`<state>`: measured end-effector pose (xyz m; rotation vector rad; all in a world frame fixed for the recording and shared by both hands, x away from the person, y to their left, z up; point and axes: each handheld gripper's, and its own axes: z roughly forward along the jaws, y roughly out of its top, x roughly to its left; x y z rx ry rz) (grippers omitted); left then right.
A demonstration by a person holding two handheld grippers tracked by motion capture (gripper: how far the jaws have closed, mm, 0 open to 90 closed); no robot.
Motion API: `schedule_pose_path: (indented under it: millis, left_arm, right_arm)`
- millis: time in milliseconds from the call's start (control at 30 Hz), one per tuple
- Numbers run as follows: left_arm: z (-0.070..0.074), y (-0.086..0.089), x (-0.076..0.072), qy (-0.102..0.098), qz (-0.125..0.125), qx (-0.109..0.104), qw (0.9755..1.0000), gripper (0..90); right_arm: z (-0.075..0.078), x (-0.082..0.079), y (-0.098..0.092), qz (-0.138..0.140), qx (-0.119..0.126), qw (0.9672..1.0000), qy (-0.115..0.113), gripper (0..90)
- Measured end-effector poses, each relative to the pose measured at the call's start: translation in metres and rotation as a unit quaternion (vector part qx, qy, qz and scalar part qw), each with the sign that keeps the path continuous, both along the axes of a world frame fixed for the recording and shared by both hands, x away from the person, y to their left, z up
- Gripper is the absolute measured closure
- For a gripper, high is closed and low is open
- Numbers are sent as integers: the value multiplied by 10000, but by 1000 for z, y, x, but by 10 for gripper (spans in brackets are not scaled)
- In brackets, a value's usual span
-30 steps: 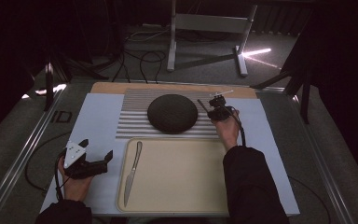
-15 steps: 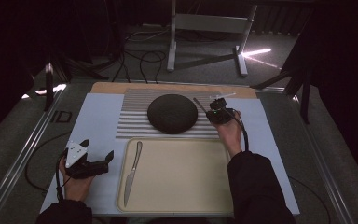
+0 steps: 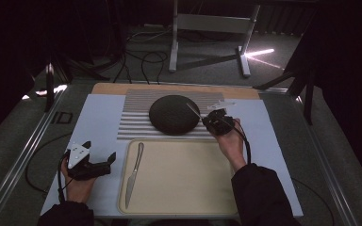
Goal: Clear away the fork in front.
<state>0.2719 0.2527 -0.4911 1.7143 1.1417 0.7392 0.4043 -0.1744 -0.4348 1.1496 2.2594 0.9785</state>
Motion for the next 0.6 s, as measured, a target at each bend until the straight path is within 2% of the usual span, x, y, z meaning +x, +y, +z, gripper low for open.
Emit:
schedule_pose_path:
  millis: [67, 233, 267, 300, 467, 500, 533, 600]
  left_arm:
    - [0, -1, 0, 13, -4, 9, 10000, 1]
    - [0, -1, 0, 29, -4, 11, 10000, 1]
    - [0, -1, 0, 29, -4, 11, 10000, 1]
    - [0, -2, 0, 42, -18, 28, 10000, 1]
    - [0, -2, 0, 34, -12, 23, 10000, 1]
    - [0, -2, 0, 35, -10, 22, 10000, 2]
    - [0, -2, 0, 33, -7, 18, 10000, 2]
    - [0, -2, 0, 69, -58, 57, 9999, 1]
  right_arm:
    - [0, -3, 1, 14, 44, 10000, -27, 858]
    - [-3, -19, 6, 164, 399, 9990, -109, 858]
    - [-3, -19, 6, 164, 399, 9990, -109, 858]
    - [-6, -27, 10, 268, 467, 9984, -159, 858]
    - [-10, -41, 18, 433, 471, 9974, -321, 858]
    - [-9, -48, 21, 562, 456, 9964, -432, 859]
    - [-9, -48, 21, 562, 456, 9964, -432, 859]
    - [-7, -57, 23, 676, 564, 9944, -576, 858]
